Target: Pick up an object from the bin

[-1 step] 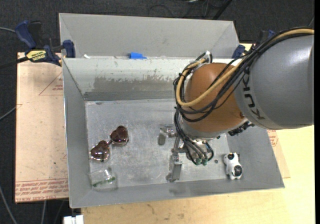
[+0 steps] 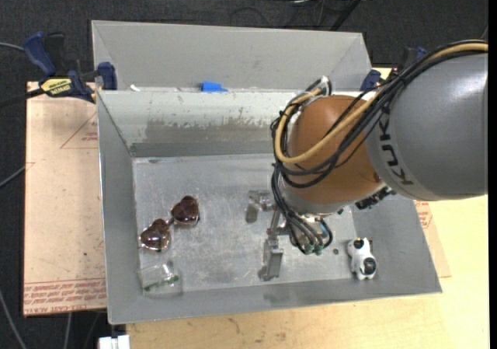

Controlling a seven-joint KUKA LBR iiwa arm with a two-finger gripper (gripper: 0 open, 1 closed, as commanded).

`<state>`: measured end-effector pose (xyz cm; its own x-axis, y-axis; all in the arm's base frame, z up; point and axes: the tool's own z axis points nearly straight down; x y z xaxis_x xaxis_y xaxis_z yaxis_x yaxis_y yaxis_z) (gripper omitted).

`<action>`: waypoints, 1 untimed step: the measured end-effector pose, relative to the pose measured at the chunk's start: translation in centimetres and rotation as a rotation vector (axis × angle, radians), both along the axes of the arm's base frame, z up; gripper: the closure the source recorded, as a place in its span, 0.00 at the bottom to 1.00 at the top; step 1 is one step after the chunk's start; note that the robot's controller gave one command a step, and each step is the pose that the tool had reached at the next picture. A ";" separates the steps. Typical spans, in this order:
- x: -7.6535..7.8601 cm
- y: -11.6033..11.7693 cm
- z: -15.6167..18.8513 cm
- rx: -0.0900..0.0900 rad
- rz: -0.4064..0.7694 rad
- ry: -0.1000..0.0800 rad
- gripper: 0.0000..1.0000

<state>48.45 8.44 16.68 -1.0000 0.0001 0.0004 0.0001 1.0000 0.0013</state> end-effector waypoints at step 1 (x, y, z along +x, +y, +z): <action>1.8 4.5 -4.2 -0.001 0.186 -0.008 0.00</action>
Offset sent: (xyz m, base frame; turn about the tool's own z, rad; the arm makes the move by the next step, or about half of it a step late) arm 0.0181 -0.1450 -0.0452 -0.2902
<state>50.28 12.96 12.43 -0.9828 -0.1845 -0.0077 -0.1845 0.9828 -0.0010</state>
